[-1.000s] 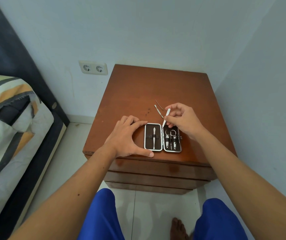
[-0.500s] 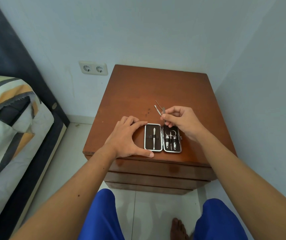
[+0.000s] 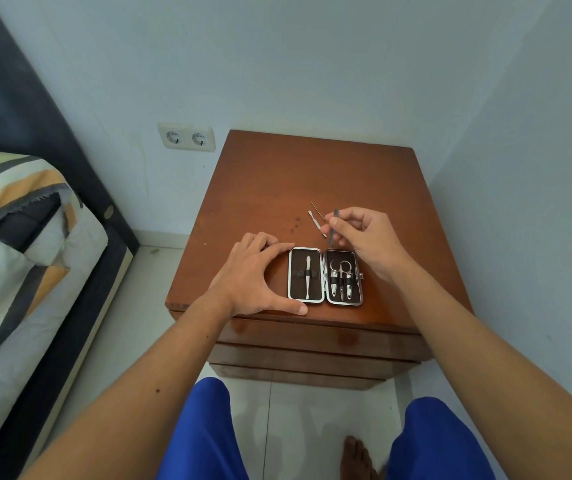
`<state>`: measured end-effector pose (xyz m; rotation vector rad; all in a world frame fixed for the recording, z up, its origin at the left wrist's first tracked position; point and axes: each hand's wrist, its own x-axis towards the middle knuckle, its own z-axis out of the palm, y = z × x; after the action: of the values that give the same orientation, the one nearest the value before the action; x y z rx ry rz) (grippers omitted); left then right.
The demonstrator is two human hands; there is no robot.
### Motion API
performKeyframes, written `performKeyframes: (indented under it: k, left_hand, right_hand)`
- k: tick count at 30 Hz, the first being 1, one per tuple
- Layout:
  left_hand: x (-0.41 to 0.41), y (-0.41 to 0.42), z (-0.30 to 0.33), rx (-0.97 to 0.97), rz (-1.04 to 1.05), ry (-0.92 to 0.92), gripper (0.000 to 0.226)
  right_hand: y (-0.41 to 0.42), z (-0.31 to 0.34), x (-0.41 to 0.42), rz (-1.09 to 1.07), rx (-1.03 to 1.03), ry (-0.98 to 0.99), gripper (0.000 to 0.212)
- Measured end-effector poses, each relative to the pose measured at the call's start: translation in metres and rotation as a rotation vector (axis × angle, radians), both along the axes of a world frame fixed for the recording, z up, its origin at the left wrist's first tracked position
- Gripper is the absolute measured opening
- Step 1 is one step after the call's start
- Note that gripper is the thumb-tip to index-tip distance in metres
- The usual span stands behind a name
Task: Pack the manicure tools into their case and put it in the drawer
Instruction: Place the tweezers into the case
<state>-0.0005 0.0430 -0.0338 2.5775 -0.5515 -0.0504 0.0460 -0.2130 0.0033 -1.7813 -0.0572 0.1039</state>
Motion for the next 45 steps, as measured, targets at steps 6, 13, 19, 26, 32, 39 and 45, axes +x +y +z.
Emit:
performKeyframes:
  k: [6,13,19,26,32,39,45]
  left_hand:
    - [-0.001,0.0,0.001,-0.009,0.001,0.003,0.125]
    - [-0.002,-0.001,0.003,-0.009,-0.002,-0.008,0.123]
    - [-0.002,-0.001,0.003,-0.01,0.001,0.0,0.122]
    - [-0.002,-0.001,0.003,-0.012,0.003,0.009,0.122]
    - [-0.001,-0.001,0.002,-0.01,-0.001,-0.007,0.124]
    - [-0.003,-0.001,0.002,-0.017,-0.001,-0.027,0.123]
    - [-0.003,-0.001,0.002,-0.008,-0.004,-0.033,0.124]
  right_hand:
    - [0.003,-0.006,-0.001,0.004,0.034,0.046,0.012]
    - [0.007,-0.011,-0.008,0.085,-0.025,-0.003,0.031]
    - [0.011,-0.013,-0.01,0.088,-0.175,-0.065,0.026]
    - [0.011,-0.015,-0.011,0.105,-0.408,-0.167,0.027]
    - [0.004,-0.006,-0.012,0.253,-0.702,-0.285,0.032]
    - [-0.001,0.002,-0.021,0.424,-0.875,-0.263,0.062]
    - [-0.004,0.002,-0.029,0.442,-0.853,-0.236,0.058]
